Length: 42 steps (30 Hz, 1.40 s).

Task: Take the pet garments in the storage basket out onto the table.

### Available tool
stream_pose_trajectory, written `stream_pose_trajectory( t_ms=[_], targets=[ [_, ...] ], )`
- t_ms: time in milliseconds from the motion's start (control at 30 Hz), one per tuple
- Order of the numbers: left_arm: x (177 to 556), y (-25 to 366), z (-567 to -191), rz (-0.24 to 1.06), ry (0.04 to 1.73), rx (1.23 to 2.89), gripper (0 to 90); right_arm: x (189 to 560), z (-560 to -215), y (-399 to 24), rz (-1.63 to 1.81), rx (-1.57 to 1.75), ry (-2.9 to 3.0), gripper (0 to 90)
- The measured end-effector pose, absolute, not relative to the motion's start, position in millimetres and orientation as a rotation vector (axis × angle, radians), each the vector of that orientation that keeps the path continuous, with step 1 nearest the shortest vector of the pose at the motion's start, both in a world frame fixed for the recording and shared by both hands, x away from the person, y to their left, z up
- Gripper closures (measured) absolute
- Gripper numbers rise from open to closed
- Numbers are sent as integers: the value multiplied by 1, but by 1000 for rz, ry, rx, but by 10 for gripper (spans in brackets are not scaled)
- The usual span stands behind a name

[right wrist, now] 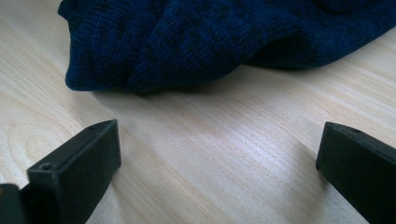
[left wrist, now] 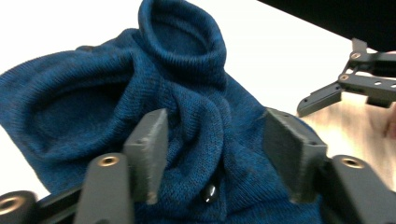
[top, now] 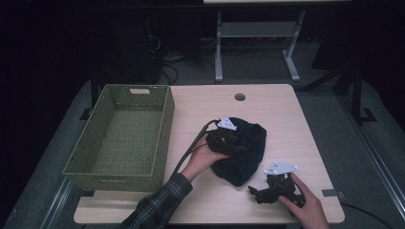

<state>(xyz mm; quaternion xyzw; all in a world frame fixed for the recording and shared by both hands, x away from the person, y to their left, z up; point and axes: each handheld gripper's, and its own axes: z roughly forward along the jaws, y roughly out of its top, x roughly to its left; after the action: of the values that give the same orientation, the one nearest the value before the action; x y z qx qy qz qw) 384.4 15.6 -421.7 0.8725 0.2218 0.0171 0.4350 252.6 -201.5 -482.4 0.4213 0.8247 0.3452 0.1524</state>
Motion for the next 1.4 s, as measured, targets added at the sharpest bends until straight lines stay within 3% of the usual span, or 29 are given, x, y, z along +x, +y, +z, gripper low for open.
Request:
stream_pose_trajectory(
  t_ms=[333,1400],
  targets=[
    [370,30,-411,111,519,2214,157,252,-482,-201,991,1215,2367,0],
    [313,106,-446,161,688,2287,134,252,-482,-201,989,1213,2368,0]
  ],
)
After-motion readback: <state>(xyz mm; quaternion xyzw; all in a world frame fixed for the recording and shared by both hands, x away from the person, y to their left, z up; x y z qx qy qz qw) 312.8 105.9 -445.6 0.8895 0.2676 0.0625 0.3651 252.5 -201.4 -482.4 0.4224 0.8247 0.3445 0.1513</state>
